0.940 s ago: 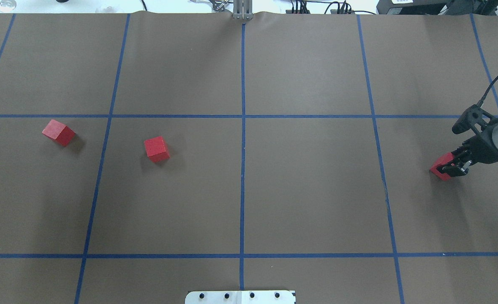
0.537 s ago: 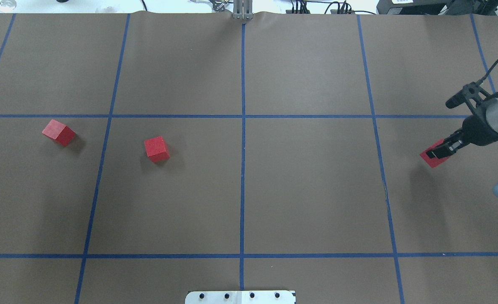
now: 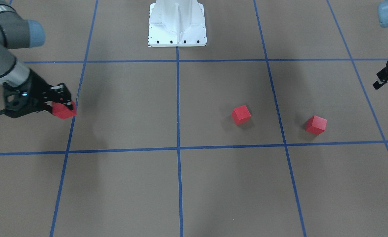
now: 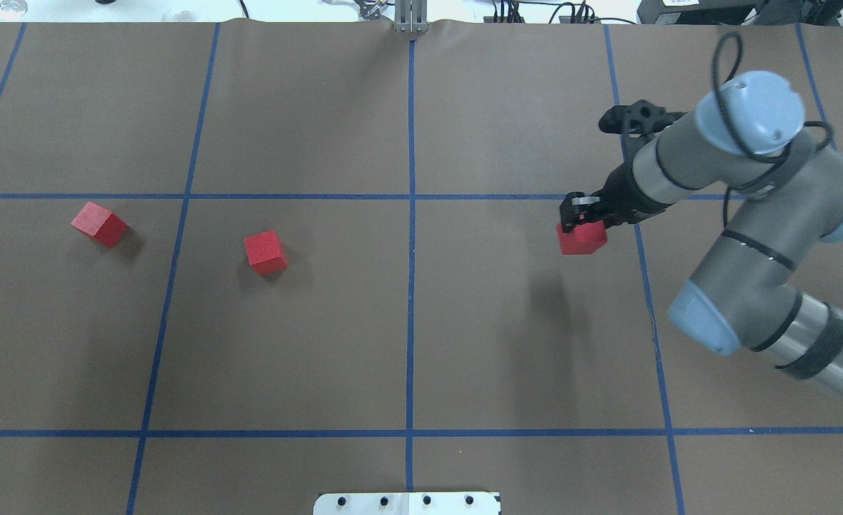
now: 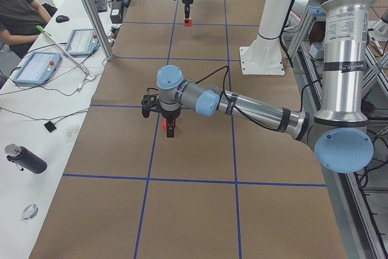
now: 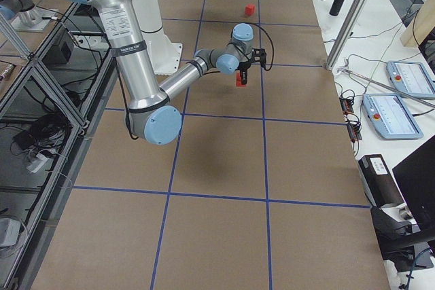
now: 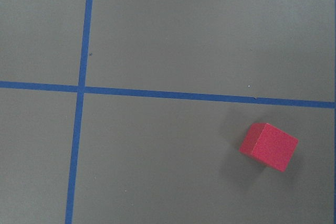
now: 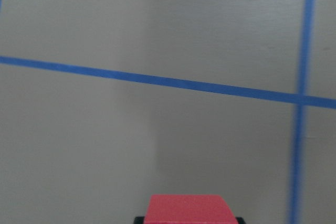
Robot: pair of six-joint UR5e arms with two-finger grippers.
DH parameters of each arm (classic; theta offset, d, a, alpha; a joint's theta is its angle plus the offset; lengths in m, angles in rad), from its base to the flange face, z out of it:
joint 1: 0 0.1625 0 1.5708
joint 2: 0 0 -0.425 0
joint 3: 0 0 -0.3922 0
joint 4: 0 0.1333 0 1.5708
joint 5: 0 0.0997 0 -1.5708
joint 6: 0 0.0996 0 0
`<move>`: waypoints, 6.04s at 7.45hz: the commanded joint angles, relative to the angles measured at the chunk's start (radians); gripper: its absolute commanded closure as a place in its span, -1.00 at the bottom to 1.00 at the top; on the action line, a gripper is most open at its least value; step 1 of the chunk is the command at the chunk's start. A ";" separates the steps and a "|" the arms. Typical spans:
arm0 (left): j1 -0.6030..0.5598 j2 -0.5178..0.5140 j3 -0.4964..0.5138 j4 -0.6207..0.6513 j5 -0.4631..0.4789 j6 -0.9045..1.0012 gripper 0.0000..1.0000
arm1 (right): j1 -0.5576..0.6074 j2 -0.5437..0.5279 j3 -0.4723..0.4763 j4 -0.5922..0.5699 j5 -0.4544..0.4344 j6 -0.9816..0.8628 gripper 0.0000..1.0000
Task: Form red blocks into L shape at center
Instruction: 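Carry the red cube with the right gripper toward the table center, then lower the red cube at the center and open the right gripper, then raise the right gripper away while the left gripper reaches the middle red cube, then grasp the middle red cube with the left gripper and carry it toward center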
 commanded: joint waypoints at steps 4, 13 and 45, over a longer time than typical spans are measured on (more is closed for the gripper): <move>0.006 -0.001 0.016 0.001 -0.094 -0.024 -1.00 | -0.184 0.407 -0.320 -0.060 -0.183 0.309 1.00; 0.012 -0.001 0.016 0.003 -0.092 -0.026 -1.00 | -0.230 0.406 -0.354 -0.121 -0.224 0.278 0.09; 0.661 -0.930 0.567 -0.063 0.365 -0.685 1.00 | 0.090 -0.154 0.071 -0.176 -0.025 -0.322 -0.99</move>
